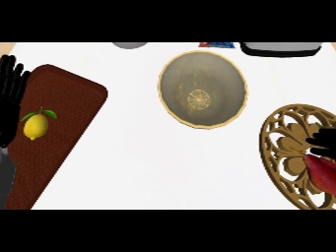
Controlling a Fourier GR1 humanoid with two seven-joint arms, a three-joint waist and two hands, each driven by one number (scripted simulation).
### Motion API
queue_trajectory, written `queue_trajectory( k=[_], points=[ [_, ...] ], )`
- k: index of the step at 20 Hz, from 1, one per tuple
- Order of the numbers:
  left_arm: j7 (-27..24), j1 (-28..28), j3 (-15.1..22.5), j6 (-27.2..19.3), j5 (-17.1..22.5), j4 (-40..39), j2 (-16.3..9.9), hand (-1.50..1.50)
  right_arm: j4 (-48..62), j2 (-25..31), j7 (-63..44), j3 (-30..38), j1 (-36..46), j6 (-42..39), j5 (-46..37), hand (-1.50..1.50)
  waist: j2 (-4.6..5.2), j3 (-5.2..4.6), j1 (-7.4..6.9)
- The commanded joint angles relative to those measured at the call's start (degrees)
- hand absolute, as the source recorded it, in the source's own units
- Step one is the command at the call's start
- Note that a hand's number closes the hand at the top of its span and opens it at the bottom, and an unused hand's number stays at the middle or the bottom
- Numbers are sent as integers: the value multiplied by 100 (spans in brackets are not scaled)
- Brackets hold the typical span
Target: Pick the pear from the placemat and place it in the bowl
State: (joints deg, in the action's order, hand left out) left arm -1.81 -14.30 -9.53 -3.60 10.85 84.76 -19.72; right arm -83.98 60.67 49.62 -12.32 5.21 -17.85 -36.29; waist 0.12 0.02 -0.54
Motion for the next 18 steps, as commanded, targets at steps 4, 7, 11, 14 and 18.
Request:
queue_trajectory(
  k=[4, 7, 11, 14, 18],
  points=[
    [42, -135, -152, 41, -49, -159, -37, 0, -91, -136, 286, -102, -87, -240, -386, -150, -19, -4, 83],
    [126, -101, -326, 220, 38, -53, -219, 0, 375, -418, 372, -59, 191, -242, -549, -150, -14, -2, 40],
    [-59, -93, -67, -21, -237, -82, 172, 0, 681, -668, 497, -147, 182, 36, -889, -150, -9, -2, 50],
    [-71, 39, -320, 310, -3, -79, -61, 0, 1258, -1003, 420, -347, 718, -82, -1166, -150, -1, -1, -6],
    [-284, 155, -30, 1, -335, -85, 392, 0, 1095, -1355, -79, -357, 773, -195, -1394, -150, -4, -2, 14]
  ],
)
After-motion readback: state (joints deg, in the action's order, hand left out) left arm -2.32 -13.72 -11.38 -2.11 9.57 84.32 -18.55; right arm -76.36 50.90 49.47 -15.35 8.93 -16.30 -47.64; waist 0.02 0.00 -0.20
